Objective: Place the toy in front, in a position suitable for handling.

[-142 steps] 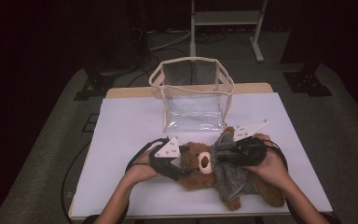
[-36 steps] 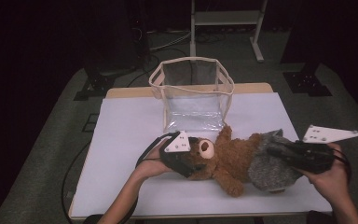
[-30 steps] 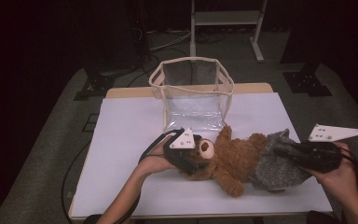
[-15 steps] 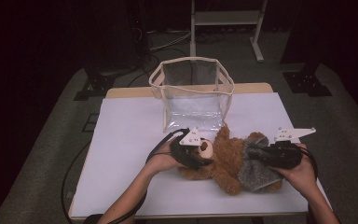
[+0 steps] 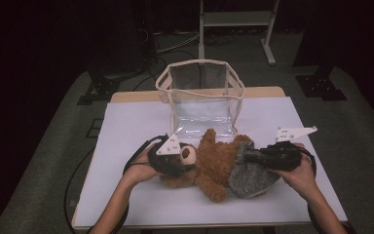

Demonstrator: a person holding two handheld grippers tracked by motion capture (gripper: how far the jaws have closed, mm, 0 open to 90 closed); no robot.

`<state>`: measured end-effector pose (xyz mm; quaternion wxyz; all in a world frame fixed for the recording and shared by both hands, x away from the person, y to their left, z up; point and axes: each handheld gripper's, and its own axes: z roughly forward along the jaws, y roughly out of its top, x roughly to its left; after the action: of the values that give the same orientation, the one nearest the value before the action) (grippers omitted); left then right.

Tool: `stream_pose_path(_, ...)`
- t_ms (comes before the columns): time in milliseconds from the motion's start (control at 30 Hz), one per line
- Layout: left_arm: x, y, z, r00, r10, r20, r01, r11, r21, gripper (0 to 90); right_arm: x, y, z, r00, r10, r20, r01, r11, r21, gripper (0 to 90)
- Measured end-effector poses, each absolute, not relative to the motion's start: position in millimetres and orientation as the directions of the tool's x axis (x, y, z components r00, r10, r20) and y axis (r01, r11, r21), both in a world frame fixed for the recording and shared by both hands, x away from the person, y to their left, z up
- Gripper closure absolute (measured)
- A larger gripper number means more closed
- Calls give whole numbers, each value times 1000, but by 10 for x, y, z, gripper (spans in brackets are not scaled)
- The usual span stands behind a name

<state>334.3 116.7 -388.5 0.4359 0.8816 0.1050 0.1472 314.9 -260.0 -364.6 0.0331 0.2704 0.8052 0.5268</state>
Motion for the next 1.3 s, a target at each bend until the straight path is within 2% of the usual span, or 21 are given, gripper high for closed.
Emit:
stream_pose_path(167,3292,1212,-3917,936,316,154,57,-570,820,279,2957,-2909,-3351,-838,515,180,373,300,878,750)
stream_pose_path(333,3268,1217,-3906,939,304,158,48,-574,817,269,2732,-3207,-3077,-817,566,108,357,350,866,748)
stream_pose_path(533,3262,1228,-3898,943,295,154,47,-577,816,269,2580,-3447,-2948,-785,617,63,372,387,844,748)
stream_pose_path(600,3252,1216,-3893,943,297,153,49,-578,814,268,2600,-3478,-2978,-783,618,76,381,380,843,747)
stream_pose_path(800,3229,1220,-3883,948,279,151,41,-579,815,269,2829,-3239,-3302,-803,580,139,422,388,819,744)
stream_pose_path(1100,3160,1240,-3895,962,231,145,20,-589,808,273,3220,-2387,-3776,-860,475,187,408,419,811,734)
stream_pose_path(1300,3161,1300,-3853,969,220,114,30,-561,827,273,3231,-2349,-3895,-848,469,247,433,344,834,737)
